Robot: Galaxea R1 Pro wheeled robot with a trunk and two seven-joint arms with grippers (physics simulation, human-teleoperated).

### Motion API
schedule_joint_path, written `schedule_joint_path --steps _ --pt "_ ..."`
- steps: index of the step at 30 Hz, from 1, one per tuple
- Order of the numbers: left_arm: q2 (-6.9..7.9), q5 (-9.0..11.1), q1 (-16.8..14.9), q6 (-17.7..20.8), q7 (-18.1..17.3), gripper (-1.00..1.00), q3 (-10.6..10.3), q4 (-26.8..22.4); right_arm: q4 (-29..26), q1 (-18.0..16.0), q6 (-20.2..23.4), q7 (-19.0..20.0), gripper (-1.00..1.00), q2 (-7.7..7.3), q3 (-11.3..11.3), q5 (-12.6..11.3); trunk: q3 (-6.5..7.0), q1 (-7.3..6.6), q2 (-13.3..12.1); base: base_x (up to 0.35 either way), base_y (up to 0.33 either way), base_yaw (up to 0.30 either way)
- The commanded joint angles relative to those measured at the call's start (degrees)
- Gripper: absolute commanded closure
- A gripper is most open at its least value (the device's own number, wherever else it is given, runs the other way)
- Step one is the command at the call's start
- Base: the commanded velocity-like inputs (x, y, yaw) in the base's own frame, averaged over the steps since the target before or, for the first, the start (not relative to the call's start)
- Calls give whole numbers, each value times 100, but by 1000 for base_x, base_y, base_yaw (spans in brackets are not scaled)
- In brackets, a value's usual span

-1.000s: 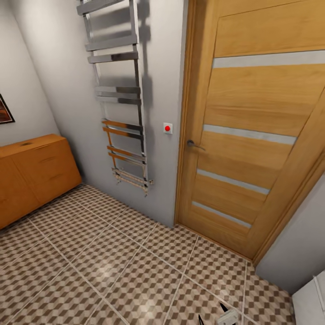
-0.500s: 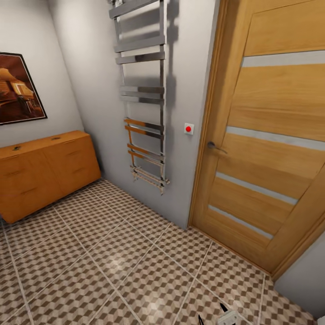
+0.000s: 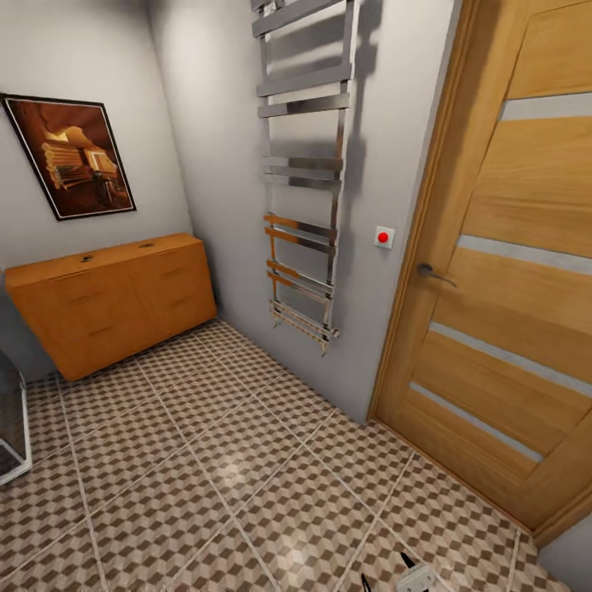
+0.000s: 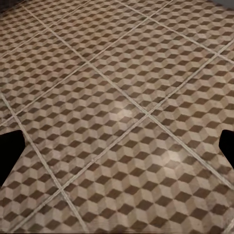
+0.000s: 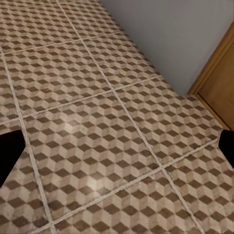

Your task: Take the four mousetraps from the cabinet in the bathroom and place them on the bathroom floor. Make sure all four end up on the same floor surface, and ensure that at least two of them are either under or directly next to the same bathroom sink.

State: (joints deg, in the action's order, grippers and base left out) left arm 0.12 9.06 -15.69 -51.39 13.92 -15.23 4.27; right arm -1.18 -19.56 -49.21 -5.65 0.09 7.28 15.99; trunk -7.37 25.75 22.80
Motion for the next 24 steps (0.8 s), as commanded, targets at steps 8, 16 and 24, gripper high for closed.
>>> schedule_joint_path --steps 8,16,24 --pt "-3 52 -13 121 -12 -100 -50 19 10 -6 -9 -59 -100 0 46 18 -21 3 12 0 0 269" --pt "-3 52 -12 146 -12 -100 -50 13 6 -4 -9 -59 -100 0 46 18 -37 3 12 0 0 269" --pt "-3 52 -10 147 -12 -100 -50 12 6 -4 -9 -59 -100 -2 46 18 -53 3 12 0 0 269"
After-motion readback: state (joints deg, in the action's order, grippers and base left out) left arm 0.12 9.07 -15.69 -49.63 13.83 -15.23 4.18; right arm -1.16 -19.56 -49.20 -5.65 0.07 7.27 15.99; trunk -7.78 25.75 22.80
